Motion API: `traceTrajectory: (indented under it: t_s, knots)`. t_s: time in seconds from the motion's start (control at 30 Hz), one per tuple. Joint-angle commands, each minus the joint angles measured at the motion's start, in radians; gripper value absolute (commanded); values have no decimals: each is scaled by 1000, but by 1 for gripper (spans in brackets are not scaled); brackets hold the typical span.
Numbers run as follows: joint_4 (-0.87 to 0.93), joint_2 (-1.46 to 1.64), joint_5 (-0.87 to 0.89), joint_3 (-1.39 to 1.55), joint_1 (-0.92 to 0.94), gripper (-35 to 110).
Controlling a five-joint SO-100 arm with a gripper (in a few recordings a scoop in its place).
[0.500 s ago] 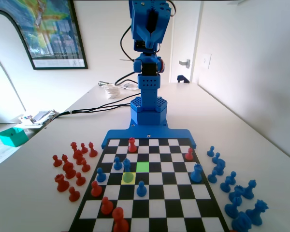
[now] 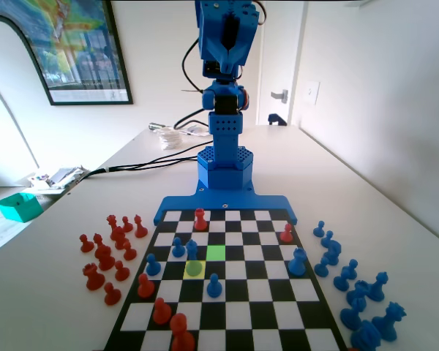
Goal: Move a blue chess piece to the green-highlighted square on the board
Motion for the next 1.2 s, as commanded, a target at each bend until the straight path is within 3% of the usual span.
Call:
traceTrajectory:
  t_s: [0.0,0.63,1.17]
  knots:
    - [-17,3,-2,2,3,1]
    - [-20,-40,20,-52,5,1]
    - [9,-703,91,-460,101,1]
